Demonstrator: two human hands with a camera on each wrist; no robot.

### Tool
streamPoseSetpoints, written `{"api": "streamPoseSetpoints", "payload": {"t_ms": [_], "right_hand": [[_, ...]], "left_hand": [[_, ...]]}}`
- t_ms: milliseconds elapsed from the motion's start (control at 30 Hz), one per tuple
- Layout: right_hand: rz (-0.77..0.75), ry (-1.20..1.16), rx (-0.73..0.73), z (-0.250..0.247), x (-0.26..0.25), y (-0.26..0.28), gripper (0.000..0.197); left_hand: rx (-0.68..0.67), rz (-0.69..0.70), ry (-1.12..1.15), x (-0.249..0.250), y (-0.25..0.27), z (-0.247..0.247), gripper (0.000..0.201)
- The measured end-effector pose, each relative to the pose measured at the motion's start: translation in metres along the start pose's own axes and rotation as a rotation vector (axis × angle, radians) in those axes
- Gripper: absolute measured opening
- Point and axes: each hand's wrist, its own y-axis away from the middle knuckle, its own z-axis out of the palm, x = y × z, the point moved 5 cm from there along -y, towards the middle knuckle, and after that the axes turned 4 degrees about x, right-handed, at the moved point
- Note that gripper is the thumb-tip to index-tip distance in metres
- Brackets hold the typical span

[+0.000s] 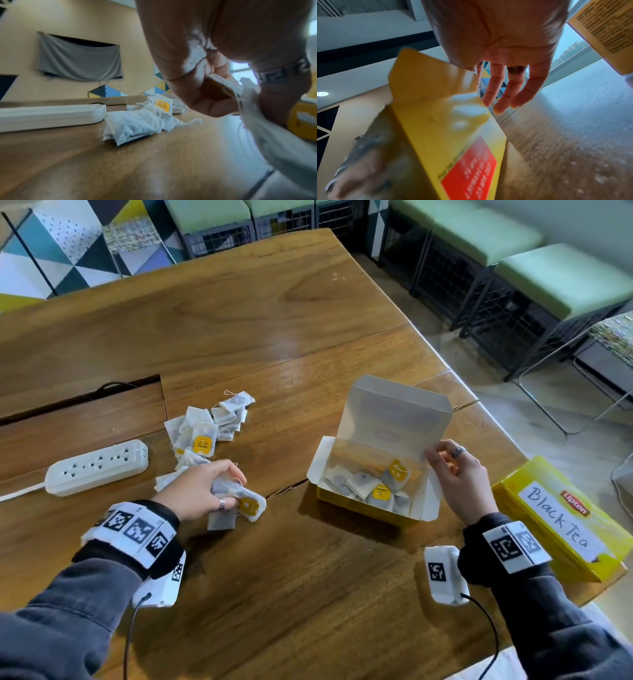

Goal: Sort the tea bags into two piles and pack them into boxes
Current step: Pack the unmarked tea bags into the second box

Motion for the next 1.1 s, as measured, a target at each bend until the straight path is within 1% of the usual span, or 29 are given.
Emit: {"api": "streamPoseSetpoints", "payload": {"t_ms": [67,133,200,233,333,400,467,533,600,700,800,867,933,1000,1033,1100], "right_hand": [[-0.003,0.001,0.003,-0.001,0.002,0.0,0.011],[-0.01,0.0,0.004,-0.001,0.003,0.0,0.011],[-0.006,-0.011,-0.001,-0.001,0.004,0.0,0.01],[-0.001,-0.016,-0.004,0.0,0.005,0.0,0.01],[-0.001,-0.037,-0.01,0.0,0.007,-0.002,0.01],[0.003,-0.05,-0.017,0.001,0.009,-0.003,0.012],[0.014,-0.065,-0.03,0.001,0.011,-0.003,0.014],[0.015,-0.071,-0.039,0.0,0.011,-0.003,0.011],[0.013,-0.062,-0.038,-0.001,0.013,-0.003,0.009],[0.022,-0.06,-0.042,-0.002,0.014,-0.003,0.007],[0.025,-0.074,-0.051,-0.002,0.014,-0.003,0.008],[0.029,-0.084,-0.054,-0.002,0.014,-0.003,0.008],[0.017,-0.073,-0.05,-0.003,0.015,-0.003,0.009],[0.011,-0.071,-0.053,-0.003,0.014,-0.003,0.01],[0.01,-0.074,-0.056,-0.003,0.015,-0.003,0.011],[0.009,-0.073,-0.061,-0.002,0.015,-0.003,0.011]], "left_hand": [[0.088,0.014,0.158,0.012,0.005,-0.016,0.028],[0.123,0.052,0.416,0.033,0.009,-0.029,0.031],[0.073,0.124,0.613,0.065,0.01,-0.033,0.033],[0.031,0.174,0.641,0.083,0.008,-0.03,0.033],[-0.074,0.289,0.535,0.14,-0.005,-0.004,0.033],[-0.129,0.294,0.467,0.166,-0.019,0.022,0.031],[-0.169,0.256,0.343,0.176,-0.035,0.045,0.028],[-0.204,0.225,0.128,0.175,-0.045,0.063,0.023],[-0.226,0.227,-0.039,0.169,-0.05,0.073,0.024],[-0.241,0.209,-0.081,0.167,-0.049,0.078,0.033],[-0.225,0.265,-0.112,0.17,-0.05,0.078,0.041],[-0.232,0.283,-0.064,0.172,-0.05,0.078,0.043],[-0.238,0.292,0.019,0.174,-0.05,0.075,0.04],[-0.252,0.298,0.044,0.175,-0.051,0.074,0.041],[-0.261,0.297,-0.006,0.175,-0.05,0.074,0.045],[-0.246,0.292,-0.203,0.176,-0.048,0.077,0.056]]}}
